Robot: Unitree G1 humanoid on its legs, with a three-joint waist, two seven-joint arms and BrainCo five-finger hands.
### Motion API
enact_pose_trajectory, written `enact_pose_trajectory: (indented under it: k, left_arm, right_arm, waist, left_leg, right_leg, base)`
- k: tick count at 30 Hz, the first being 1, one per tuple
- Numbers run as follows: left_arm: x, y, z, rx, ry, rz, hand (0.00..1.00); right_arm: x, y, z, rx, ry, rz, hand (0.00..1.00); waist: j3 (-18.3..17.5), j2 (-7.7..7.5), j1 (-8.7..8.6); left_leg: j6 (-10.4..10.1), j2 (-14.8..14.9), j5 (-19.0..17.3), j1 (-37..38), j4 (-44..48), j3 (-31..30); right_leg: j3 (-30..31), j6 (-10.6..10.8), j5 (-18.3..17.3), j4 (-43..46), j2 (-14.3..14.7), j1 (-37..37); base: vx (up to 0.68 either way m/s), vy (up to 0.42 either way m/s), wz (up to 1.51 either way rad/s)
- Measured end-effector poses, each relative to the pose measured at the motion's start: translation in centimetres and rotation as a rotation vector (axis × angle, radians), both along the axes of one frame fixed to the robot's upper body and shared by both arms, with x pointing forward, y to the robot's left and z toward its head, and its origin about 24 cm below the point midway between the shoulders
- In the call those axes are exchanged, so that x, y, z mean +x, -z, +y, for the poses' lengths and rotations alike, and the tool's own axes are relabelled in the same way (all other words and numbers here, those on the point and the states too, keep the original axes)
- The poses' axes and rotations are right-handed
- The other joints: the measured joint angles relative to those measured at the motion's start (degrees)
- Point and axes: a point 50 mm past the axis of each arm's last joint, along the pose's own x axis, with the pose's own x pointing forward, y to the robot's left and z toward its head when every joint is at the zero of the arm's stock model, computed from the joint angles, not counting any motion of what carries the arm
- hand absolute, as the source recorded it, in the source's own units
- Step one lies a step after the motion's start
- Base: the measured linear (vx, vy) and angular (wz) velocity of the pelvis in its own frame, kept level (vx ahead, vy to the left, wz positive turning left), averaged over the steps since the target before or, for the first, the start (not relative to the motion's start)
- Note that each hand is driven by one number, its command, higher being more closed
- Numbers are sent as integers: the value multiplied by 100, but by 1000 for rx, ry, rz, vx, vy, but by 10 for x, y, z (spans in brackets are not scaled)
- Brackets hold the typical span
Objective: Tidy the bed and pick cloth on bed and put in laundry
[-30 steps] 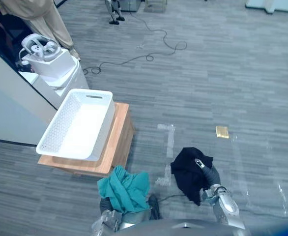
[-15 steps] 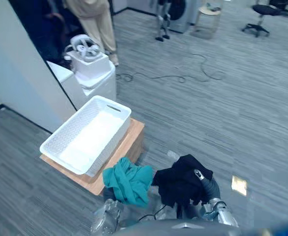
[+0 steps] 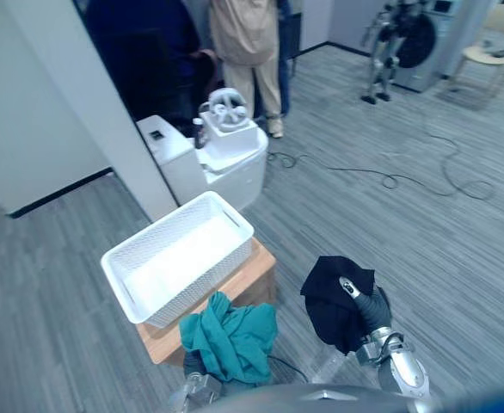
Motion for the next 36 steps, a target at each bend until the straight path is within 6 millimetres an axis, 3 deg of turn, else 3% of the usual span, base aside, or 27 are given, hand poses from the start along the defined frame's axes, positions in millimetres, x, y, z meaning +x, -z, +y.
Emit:
enact_pose_trajectory:
  k: [1, 2, 5, 6, 7, 8, 9, 11, 12, 14, 15, 17, 18, 19, 21, 23, 27, 30, 35, 36]
  left_arm:
    - [0, 1, 1, 2, 5, 7, 100]
    - [1, 1, 5, 13, 8, 7, 100]
    - [-4, 4, 12, 27, 13, 23, 100]
    - [-7, 6, 13, 30, 17, 40, 100]
    - [-8, 7, 14, 30, 17, 45, 100]
    - [-8, 6, 14, 33, 22, 43, 100]
    - [-9, 6, 18, 53, 40, 45, 100]
    - [-9, 6, 21, 67, 51, 47, 100]
    - [-3, 4, 25, 79, 53, 30, 100]
    - [6, 1, 23, 76, 60, 2, 100]
    - [12, -1, 22, 72, 67, -21, 100]
    - [17, -6, 23, 79, 86, -57, 100]
    - [14, -3, 21, 63, 82, -38, 100]
    - [10, -2, 14, 43, 77, -35, 100]
    - [-2, 2, 10, 21, 48, -5, 100]
    - [-7, 3, 10, 15, 29, 0, 100]
    - [-1, 2, 12, 6, 20, -18, 100]
    - [6, 0, 11, 9, 33, -37, 100]
    - [22, -4, 15, 31, 72, -68, 100]
    - [27, -6, 17, 37, 80, -77, 100]
  right_arm:
    - [3, 2, -2, -6, 16, 9, 100]
    - [8, 0, -3, -23, 29, -2, 100]
    - [20, -7, -1, -42, 17, -46, 100]
    - [23, -9, 0, -52, 15, -59, 100]
    - [25, -11, 0, -54, 16, -67, 100]
    - [27, -15, -1, -61, 30, -85, 100]
    - [27, -18, 3, -49, 41, -98, 100]
    - [26, -21, 5, -44, 54, -108, 100]
    - [29, -37, 5, -58, 61, -180, 100]
    - [30, -60, 2, -74, 88, -285, 100]
    - [28, -79, -1, -77, 110, -367, 100]
    - [23, -108, -10, -92, 154, -497, 100]
    - [21, -122, -23, -131, 187, -563, 100]
    - [22, -136, -32, -159, 182, -625, 100]
    - [28, -155, -34, -161, 120, -720, 100]
    - [33, -170, -28, -142, 56, -800, 100]
    - [53, -211, 7, -137, -192, -992, 100]
    - [67, -233, 28, -125, -291, -1062, 100]
    - [106, -261, 57, -144, -372, -1033, 100]
    - [115, -263, 62, -153, -370, -994, 100]
  waist:
    - [-36, -43, -3]
    - [-98, -109, 66]
    - [-115, -260, 101]
    - [-127, -289, 95]
    - [-127, -289, 85]
    - [-108, -309, 14]
    - [-92, -369, -36]
    - [-111, -401, -141]
    - [-144, -505, -193]
    - [-136, -519, -262]
    - [-139, -525, -325]
    - [-238, -755, -379]
    - [-280, -747, -391]
    - [-343, -580, -301]
    - [-438, -338, -292]
    - [-476, -274, -282]
    - [-529, -326, -168]
    - [-581, -413, -130]
    - [-582, -419, -78]
    - [-583, -421, 11]
  left_leg:
    - [265, -211, 67, 158, -455, 159]
    - [400, -535, 259, 316, -1029, 10]
    - [423, -855, 418, 526, -1629, -203]
    - [410, -933, 402, 671, -1740, -308]
    - [409, -960, 396, 761, -1814, -375]
    - [410, -974, 291, 934, -1858, -593]
    - [416, -974, 192, 1068, -1783, -828]
    - [403, -953, 155, 1121, -1744, -1019]
    - [364, -883, 64, 1181, -1642, -1342]
    - [269, -744, -66, 1124, -1418, -1758]
    - [214, -684, -252, 987, -1223, -2118]
    - [-17, -879, -434, 817, -985, -2536]
    - [-90, -890, -450, 861, -944, -2710]
    - [-176, -716, -431, 876, -940, -2718]
    - [-293, -592, -406, 884, -982, -2646]
    - [-366, -521, -309, 1064, -1218, -2445]
    - [-371, -426, -305, 1276, -1489, -2419]
    - [-376, -470, -210, 1186, -1592, -2500]
    - [-357, -607, -73, 1066, -1621, -2716]
    - [-355, -640, -29, 1059, -1638, -2813]
  right_leg:
    - [-102, 53, -1, -17, -35, 71]
    - [-72, 126, 4, -28, -131, 59]
    - [-1, 239, -66, 277, -299, 5]
    - [100, 414, -176, 933, -463, -145]
    - [138, 435, -192, 1470, -546, -282]
    - [331, 449, -84, 2821, -805, -778]
    - [718, 469, -205, 3725, -954, -1161]
    - [939, 419, -392, 3901, -958, -1369]
    - [1412, 270, -487, 3666, -839, -1689]
    - [1937, 238, -506, 2934, -528, -1810]
    - [2482, 280, -448, 2243, -279, -1744]
    - [3240, 427, -263, 1161, -215, -1588]
    - [3120, 511, -242, 1129, -246, -1452]
    - [2946, 417, -172, 981, -176, -1337]
    - [2872, 374, -61, 774, -57, -1197]
    - [2803, 401, 0, 579, 10, -1019]
    - [2749, 461, 51, 395, 110, -840]
    - [2654, 406, 286, -11, 73, -773]
    - [2393, 425, 587, -433, -51, -585]
    - [2276, 422, 597, -461, -84, -528]
  base:
    - [319, 82, 126]
    - [293, 73, 91]
    - [263, 56, 55]
    - [295, 65, 49]
    - [299, 67, 56]
    - [296, 23, 80]
    - [357, -16, 104]
    - [299, -63, 85]
    - [251, -122, 100]
    - [196, -170, 127]
    - [131, -219, 144]
    - [157, -238, 136]
    - [277, -238, 79]
    - [309, -210, 54]
    - [229, -88, 10]
    - [211, -66, 14]
    - [127, -30, 3]
    - [47, 36, 13]
    - [-7, 47, 27]
    - [-50, 2, 36]
